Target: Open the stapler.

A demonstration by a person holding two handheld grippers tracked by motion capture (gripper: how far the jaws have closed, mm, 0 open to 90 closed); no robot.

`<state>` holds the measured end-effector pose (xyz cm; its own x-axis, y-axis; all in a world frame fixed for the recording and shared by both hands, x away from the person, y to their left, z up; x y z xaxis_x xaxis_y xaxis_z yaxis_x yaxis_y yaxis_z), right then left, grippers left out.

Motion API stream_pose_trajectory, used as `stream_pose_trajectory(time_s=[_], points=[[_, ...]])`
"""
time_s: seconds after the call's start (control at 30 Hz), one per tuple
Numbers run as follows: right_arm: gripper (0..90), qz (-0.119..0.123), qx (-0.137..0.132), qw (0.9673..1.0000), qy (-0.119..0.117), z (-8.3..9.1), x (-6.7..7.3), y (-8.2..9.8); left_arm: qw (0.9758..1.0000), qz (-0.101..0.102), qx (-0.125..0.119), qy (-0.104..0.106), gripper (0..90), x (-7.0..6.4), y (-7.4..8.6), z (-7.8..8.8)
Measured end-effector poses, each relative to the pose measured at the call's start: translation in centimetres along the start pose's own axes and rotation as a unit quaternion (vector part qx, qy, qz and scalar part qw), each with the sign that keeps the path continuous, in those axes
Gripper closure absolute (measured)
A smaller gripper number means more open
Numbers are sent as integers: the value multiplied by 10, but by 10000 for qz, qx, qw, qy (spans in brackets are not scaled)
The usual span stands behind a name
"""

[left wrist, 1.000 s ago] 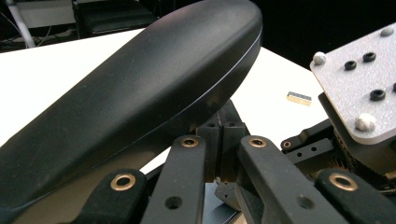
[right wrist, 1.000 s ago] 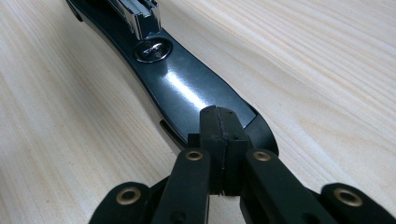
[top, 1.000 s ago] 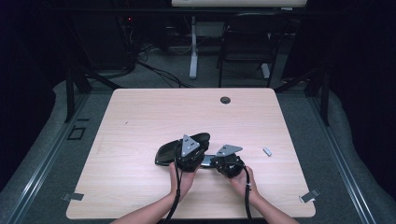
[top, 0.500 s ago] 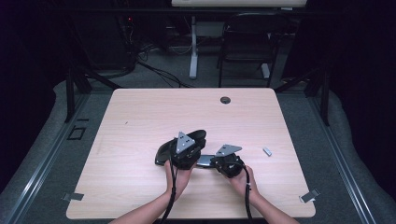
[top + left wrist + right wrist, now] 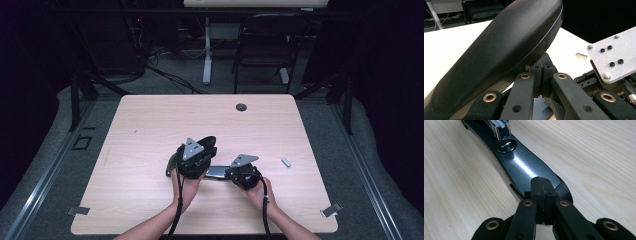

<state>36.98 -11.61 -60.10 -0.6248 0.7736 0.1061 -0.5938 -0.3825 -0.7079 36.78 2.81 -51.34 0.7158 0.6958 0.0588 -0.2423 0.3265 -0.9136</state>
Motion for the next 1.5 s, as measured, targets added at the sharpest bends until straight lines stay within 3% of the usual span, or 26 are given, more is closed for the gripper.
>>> stream_pose_trajectory(time_s=[0.3, 0.6, 0.9, 1.5], points=[[900, -13, 2, 10000, 2, 0, -1, -1, 10000, 42, -61, 18, 900, 9, -6, 7], [900, -37, 24, 10000, -10, 0, 0, -1, 9998, -133, -83, -115, 900, 14, -11, 15], [900, 2, -1, 10000, 9, 0, 0, -1, 9996, -168, -61, -212, 900, 19, -13, 20], [900, 83, 0, 9999, 71, 0, 0, -2, 9989, 15, -250, -389, 900, 36, -18, 35]])
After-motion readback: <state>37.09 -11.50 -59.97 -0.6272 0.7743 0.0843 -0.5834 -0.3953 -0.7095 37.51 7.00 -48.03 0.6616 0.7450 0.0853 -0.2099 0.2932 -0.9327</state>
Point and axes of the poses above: each handheld gripper's, and its own axes: z roughly backward along the jaws, y roughly out of its underside, x roughly to its left, the point moved 5 cm from there along -z, roughly forward along the jaws, and after that the axes turned 11 degrees about -z, right-handed, at the moved point
